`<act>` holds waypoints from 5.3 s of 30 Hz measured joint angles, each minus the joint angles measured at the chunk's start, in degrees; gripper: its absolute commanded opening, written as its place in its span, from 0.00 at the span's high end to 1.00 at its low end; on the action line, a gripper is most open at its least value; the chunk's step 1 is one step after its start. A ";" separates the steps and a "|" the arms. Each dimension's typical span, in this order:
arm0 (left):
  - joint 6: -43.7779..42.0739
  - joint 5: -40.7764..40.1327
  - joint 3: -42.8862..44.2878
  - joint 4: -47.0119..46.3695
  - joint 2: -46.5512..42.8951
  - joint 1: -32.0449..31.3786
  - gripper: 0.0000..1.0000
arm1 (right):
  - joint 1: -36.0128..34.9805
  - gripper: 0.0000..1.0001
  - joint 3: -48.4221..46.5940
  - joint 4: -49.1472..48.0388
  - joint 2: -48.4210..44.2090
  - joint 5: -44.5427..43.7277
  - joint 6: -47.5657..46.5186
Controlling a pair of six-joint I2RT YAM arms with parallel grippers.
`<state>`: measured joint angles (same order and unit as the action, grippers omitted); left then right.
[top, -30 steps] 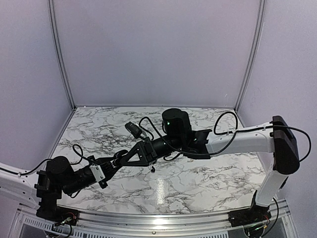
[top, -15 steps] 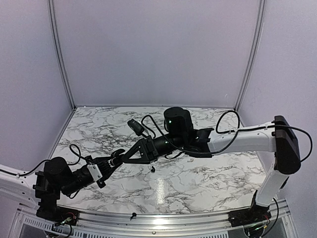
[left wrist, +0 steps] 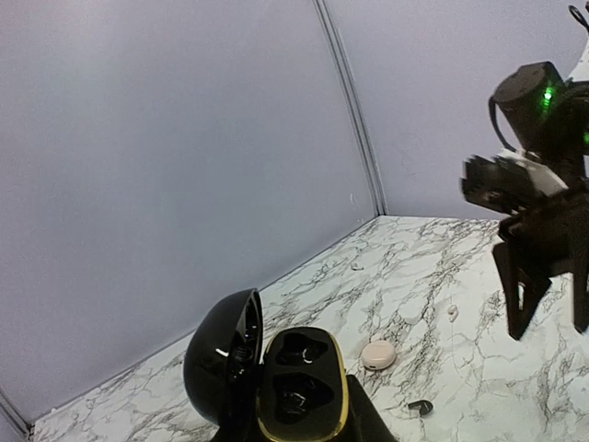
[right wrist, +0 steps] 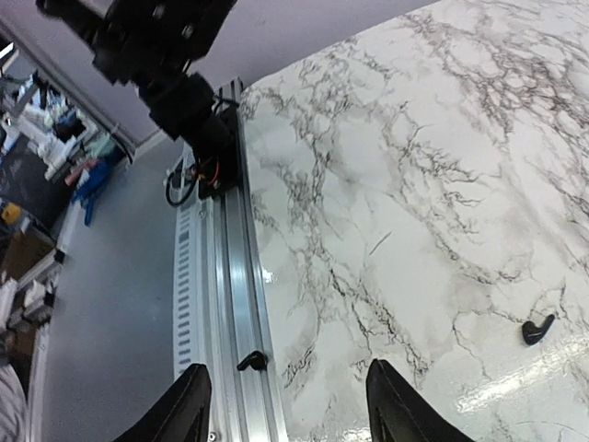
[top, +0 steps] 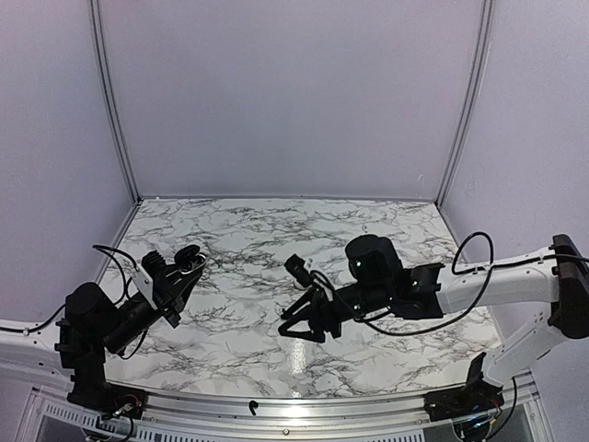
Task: Insert the wireless bluetooth earbuds into the charging case
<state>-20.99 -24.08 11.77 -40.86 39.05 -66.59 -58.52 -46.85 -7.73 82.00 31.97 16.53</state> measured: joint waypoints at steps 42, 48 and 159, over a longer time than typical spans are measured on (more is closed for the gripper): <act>9.31 -6.47 -0.07 2.19 -4.00 2.25 1.00 | -23.47 0.67 -21.90 23.30 31.41 -14.32 -19.58; 9.01 -6.45 -0.07 2.47 -4.63 2.40 1.00 | -23.50 0.72 -21.88 23.10 31.41 -14.97 -20.72; 13.29 23.28 6.51 1.68 11.82 3.17 1.00 | -26.71 0.85 -26.73 0.48 14.12 -68.28 -56.06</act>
<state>-7.70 -0.80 18.28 -39.18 50.87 -63.42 -85.23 -73.58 -7.25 96.12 -36.32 -39.53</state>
